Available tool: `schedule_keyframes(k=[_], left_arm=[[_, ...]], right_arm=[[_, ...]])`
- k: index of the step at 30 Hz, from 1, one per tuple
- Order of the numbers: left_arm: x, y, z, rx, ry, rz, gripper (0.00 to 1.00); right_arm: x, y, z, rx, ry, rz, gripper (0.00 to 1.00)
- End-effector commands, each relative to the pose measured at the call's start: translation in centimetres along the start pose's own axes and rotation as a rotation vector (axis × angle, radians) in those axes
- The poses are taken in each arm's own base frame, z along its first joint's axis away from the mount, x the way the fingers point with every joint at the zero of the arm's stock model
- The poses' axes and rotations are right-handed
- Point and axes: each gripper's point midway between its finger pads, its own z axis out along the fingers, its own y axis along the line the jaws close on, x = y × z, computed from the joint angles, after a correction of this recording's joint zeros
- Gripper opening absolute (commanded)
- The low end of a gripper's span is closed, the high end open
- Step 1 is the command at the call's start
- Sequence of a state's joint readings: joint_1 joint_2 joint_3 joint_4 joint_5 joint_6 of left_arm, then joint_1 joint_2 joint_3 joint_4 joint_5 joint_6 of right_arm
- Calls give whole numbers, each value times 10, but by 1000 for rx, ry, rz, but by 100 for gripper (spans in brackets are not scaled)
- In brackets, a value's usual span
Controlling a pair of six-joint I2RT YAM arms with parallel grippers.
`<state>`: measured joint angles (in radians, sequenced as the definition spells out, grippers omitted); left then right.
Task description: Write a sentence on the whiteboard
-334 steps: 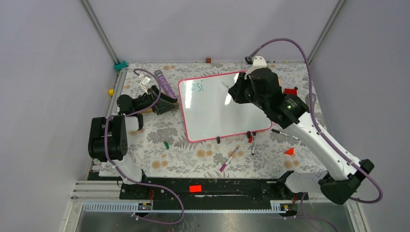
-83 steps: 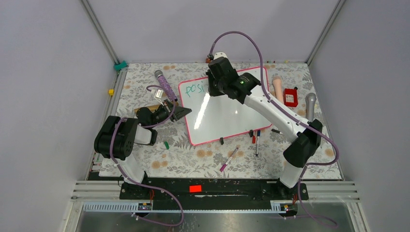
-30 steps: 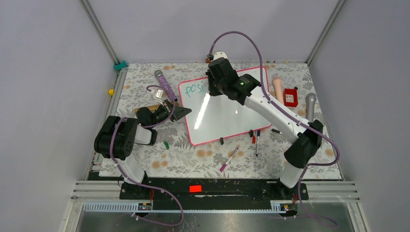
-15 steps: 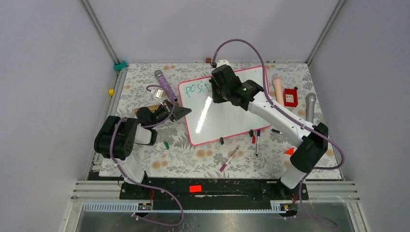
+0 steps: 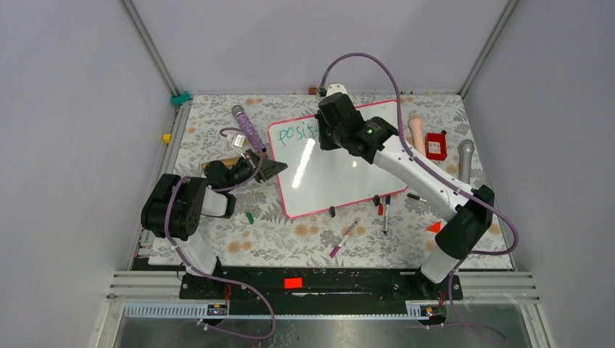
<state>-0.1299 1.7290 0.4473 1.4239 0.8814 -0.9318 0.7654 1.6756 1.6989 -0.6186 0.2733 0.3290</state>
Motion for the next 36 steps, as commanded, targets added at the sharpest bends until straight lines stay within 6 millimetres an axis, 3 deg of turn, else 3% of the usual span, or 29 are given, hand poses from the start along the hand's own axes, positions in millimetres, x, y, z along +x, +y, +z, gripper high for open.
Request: schedule_keyframes(k=[1, 16, 32, 36], left_arm=[[-8, 4, -3, -20, -35, 63, 0], [-8, 2, -4, -25, -37, 74, 0], [-5, 8, -5, -58, -31, 64, 0], [-4, 9, -5, -61, -26, 63, 0]], right_arm=[[-31, -4, -23, -5, -99, 6, 0], [-46, 0, -44, -175, -251, -95, 0], [-51, -10, -35, -183, -260, -178, 0], [-50, -3, -34, -220, -254, -189, 0]])
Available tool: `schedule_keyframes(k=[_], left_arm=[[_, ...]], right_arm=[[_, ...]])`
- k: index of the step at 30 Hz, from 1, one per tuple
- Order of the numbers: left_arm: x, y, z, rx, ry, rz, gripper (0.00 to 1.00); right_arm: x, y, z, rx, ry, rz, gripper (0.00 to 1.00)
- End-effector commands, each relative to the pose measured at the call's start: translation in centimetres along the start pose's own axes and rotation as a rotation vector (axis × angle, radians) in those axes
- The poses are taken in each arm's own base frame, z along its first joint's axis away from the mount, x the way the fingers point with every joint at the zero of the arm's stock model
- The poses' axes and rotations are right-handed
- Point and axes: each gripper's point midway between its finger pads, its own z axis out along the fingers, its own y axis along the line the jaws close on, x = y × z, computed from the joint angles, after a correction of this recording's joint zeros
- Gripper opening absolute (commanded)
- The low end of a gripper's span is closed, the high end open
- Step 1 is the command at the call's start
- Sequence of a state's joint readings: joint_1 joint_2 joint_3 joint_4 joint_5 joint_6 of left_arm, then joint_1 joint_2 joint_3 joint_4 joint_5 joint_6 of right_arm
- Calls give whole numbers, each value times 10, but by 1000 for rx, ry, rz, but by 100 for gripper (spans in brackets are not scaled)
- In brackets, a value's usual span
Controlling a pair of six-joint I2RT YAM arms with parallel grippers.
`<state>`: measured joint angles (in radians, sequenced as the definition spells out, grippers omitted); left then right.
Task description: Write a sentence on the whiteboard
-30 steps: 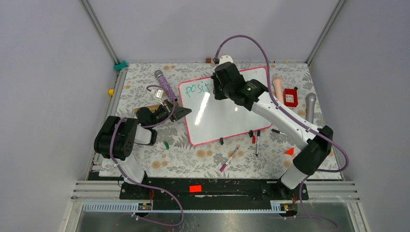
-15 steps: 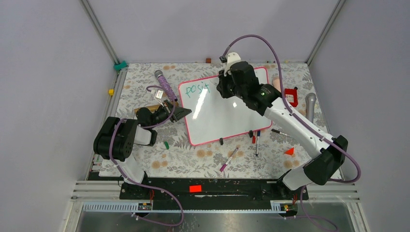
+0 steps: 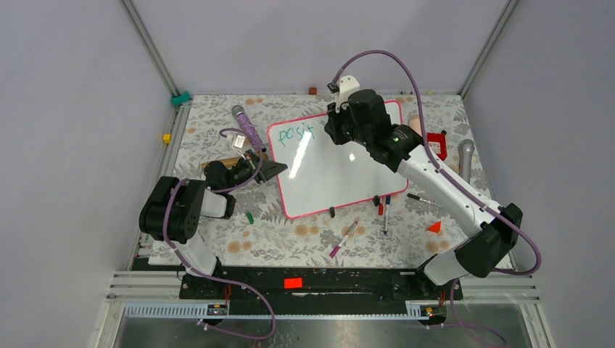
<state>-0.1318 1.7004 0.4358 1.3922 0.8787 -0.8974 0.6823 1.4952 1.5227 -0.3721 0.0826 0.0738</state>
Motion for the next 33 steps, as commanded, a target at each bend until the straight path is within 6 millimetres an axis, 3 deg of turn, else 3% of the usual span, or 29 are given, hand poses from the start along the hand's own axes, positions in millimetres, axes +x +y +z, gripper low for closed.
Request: schedule_keyframes(k=[1, 11, 33], left_arm=[[-6, 11, -3, -55, -32, 41, 0], [-5, 12, -3, -61, -28, 48, 0], [-5, 11, -3, -59, -26, 49, 0]], right_arm=[[-14, 6, 1, -48, -50, -26, 0], [0, -5, 11, 13, 7, -29, 0], [11, -22, 26, 119, 64, -47, 0]])
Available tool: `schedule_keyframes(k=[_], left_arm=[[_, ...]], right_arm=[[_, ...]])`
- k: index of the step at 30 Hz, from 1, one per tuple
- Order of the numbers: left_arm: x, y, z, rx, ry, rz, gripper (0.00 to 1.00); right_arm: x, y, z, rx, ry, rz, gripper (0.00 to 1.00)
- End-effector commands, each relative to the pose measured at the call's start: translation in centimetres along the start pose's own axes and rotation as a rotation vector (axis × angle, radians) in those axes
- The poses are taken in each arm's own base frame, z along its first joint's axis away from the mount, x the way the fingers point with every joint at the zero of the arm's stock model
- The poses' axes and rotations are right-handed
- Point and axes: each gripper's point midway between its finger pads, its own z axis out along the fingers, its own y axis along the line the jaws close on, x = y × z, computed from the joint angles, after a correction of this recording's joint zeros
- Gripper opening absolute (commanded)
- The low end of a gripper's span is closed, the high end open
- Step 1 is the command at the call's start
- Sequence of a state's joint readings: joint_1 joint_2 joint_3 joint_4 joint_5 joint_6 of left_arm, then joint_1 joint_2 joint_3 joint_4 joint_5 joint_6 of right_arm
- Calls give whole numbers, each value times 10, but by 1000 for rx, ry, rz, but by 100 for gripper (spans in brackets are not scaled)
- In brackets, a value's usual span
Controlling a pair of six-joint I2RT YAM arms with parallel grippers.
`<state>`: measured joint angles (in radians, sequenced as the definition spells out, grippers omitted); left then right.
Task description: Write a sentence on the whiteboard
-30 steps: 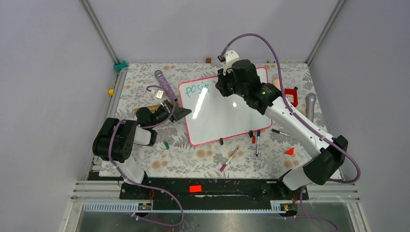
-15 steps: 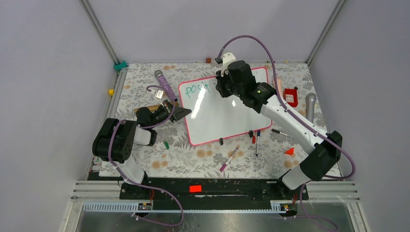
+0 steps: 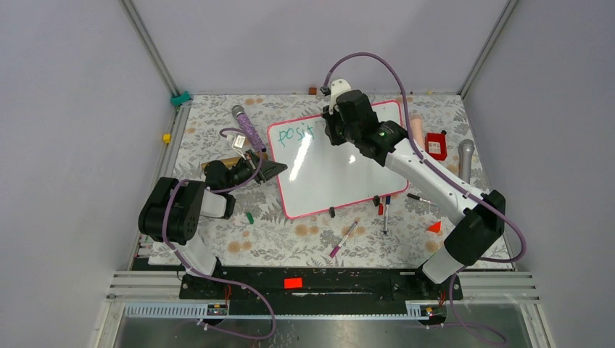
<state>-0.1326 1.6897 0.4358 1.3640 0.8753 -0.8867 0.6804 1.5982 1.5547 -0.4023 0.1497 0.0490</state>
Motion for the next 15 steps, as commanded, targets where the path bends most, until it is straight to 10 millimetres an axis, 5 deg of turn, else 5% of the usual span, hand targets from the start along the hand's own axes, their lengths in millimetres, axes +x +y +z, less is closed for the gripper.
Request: schedule_keyframes(k=[1, 15], left_arm=[[-6, 10, -2, -48, -31, 51, 0], [-5, 11, -2, -49, -29, 50, 0]], right_arm=[[-13, -7, -4, 26, -27, -10, 0], [-26, -1, -22, -18, -99, 3, 0]])
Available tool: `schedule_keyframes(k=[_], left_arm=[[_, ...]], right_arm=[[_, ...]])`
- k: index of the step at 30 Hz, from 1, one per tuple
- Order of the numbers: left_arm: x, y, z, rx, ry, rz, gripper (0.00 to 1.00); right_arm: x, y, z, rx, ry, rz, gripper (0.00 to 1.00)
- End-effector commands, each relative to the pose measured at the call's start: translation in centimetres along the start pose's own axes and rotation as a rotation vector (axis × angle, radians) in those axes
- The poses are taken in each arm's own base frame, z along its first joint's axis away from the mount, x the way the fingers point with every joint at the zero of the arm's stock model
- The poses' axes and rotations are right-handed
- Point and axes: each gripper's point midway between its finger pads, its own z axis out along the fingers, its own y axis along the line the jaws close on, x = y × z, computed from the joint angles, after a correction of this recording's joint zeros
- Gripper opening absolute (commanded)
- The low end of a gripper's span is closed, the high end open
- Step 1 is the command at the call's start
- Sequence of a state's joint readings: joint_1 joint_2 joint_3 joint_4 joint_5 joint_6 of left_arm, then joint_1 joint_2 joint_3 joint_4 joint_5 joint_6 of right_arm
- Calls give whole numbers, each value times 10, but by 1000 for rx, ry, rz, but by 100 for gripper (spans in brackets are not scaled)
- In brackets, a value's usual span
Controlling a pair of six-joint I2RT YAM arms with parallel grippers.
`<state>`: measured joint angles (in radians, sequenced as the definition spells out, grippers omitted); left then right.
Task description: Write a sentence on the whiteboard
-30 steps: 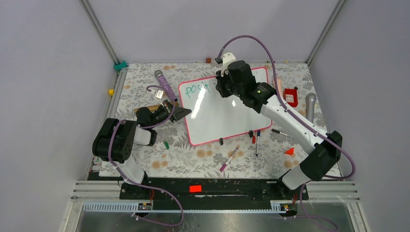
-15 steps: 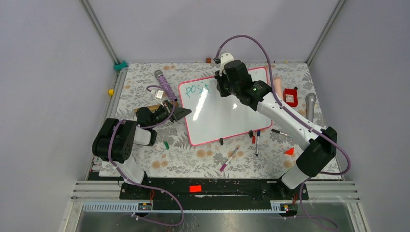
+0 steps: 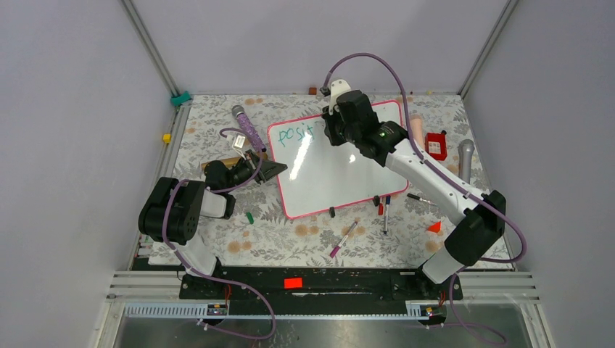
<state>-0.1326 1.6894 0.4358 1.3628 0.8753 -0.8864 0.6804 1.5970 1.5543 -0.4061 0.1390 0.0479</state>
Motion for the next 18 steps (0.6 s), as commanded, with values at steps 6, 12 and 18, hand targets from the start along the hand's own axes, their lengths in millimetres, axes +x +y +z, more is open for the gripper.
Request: schedule_keyframes(k=[6, 12, 18], left_arm=[[-6, 10, -2, -51, -31, 55, 0], [-7, 10, -3, -51, -33, 57, 0], [-7, 10, -3, -51, -32, 58, 0]], right_arm=[[-23, 1, -36, -42, -121, 17, 0], [-16, 2, -31, -46, -95, 21, 0], [-11, 3, -22, -41, -66, 17, 0]])
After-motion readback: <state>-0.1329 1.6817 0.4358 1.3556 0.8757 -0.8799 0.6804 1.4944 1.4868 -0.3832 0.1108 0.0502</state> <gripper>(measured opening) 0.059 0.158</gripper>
